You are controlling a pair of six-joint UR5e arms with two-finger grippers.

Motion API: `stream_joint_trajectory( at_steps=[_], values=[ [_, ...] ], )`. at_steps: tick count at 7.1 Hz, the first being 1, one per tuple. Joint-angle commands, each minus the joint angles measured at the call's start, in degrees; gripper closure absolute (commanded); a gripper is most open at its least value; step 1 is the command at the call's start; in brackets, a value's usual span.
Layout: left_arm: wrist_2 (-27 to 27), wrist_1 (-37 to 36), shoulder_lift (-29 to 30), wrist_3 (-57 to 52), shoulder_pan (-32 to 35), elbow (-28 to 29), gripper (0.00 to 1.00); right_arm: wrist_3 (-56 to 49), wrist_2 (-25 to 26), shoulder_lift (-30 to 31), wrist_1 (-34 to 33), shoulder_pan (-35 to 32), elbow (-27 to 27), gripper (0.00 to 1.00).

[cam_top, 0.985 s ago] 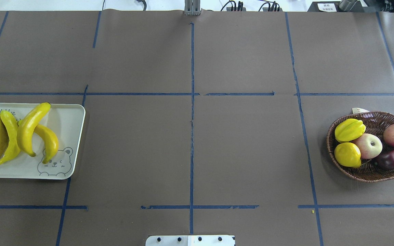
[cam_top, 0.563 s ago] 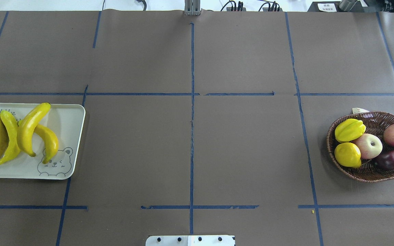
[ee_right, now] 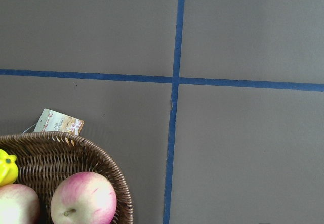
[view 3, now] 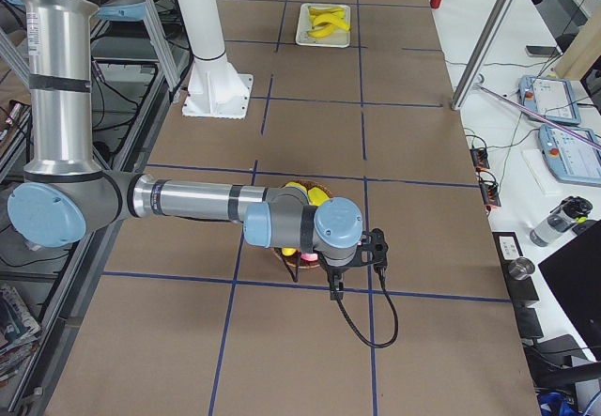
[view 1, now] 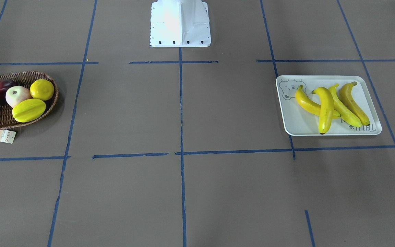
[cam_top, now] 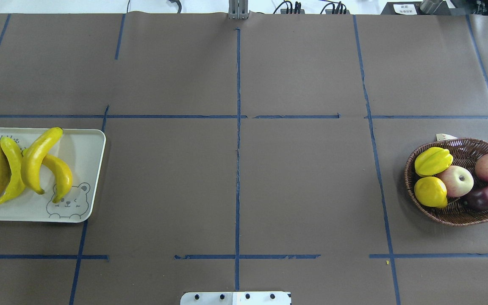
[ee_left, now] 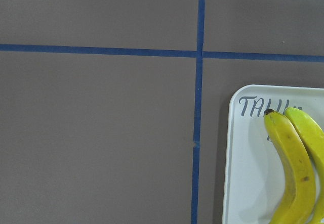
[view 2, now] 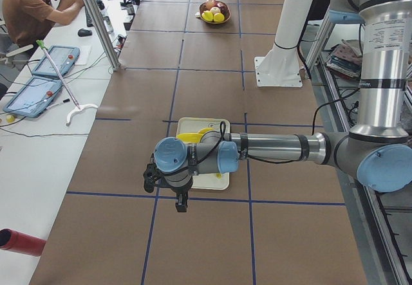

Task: Transfer all bananas from basket to plate

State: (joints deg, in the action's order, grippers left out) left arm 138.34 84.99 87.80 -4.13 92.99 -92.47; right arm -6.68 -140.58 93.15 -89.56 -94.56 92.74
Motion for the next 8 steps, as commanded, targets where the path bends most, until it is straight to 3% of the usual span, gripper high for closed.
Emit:
stream_joint_trajectory(
  at_steps=[1,8],
  values=[
    [0.00,0.00,0.00,0.00,0.00,-0.08,0.01,0.00,0.04,0.28,0.00,-0.10,0.25,0.00],
    [0.00,0.00,0.09,0.00,-0.09,-0.08,0.01,0.00,0.39,1.42,0.00,-0.10,0.60,0.00]
  ],
)
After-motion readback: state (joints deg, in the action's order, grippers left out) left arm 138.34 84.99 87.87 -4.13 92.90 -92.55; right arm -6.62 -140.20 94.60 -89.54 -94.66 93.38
